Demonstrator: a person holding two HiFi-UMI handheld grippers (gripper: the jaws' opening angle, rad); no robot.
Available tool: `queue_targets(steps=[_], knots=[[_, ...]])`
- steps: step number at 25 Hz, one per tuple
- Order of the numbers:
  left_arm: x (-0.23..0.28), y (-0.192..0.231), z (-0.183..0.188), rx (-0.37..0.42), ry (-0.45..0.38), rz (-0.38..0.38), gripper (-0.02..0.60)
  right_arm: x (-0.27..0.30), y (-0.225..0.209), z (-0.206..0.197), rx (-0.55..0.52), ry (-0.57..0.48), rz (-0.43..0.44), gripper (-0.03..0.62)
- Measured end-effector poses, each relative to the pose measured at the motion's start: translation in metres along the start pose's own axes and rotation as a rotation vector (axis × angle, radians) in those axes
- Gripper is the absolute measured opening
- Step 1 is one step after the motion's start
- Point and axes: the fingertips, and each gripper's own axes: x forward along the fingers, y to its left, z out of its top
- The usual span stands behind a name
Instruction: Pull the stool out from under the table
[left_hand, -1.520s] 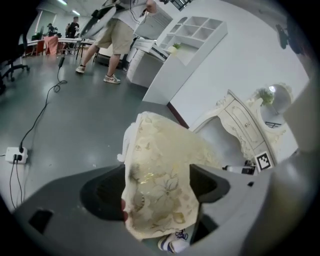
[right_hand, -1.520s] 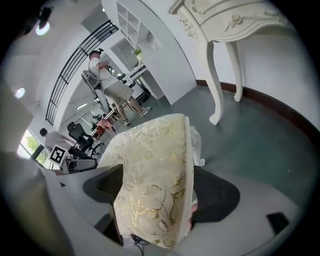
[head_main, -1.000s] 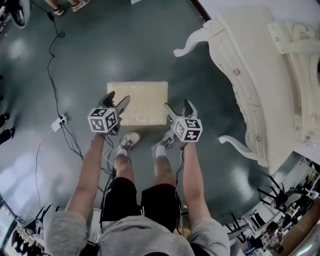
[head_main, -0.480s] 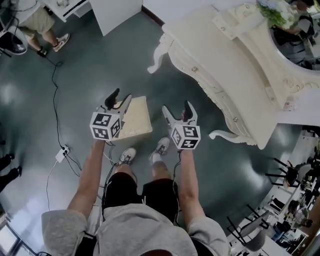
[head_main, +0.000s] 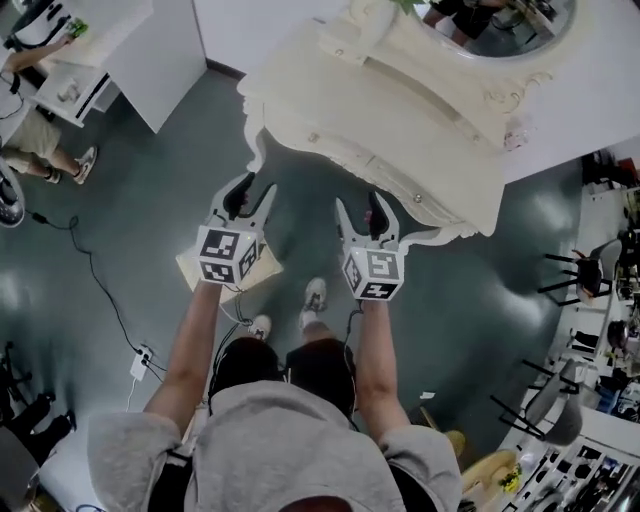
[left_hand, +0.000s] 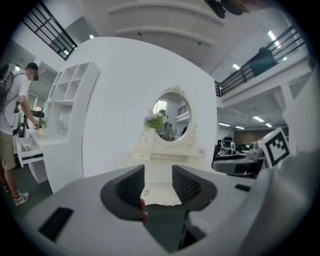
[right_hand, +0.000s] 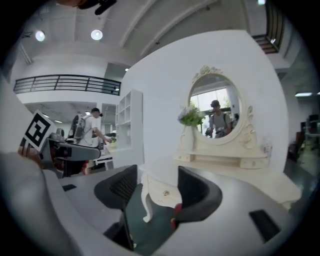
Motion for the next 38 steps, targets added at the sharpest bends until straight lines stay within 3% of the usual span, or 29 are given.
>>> queue_targets(steps=[1, 7, 19, 29, 38], knots=[[0.002, -0.012, 0.009, 0.008, -0.008, -0.023, 0.175, -0.012, -0.01, 0.009, -0.006, -0.015, -0.043, 0.246], [-0.003, -0.078, 0.047, 0.07, -0.028, -0.125, 0.14, -0.083, -0.036, 0.045, -0.003, -0.058, -0.2, 0.183], [-0.039, -0.173, 0.065, 0.163, -0.032, -0.302, 0.024, -0.206, -0.043, 0.064, 0.015, -0.105, -0.438, 0.03], [-0.056, -0.198, 0.06, 0.167, -0.029, -0.355, 0.008, -0.24, -0.034, 0.061, 0.013, -0.106, -0.472, 0.015], [-0.056, -0.197, 0.063, 0.166, -0.035, -0.348, 0.008, -0.24, -0.034, 0.064, -0.001, -0.105, -0.468, 0.015]])
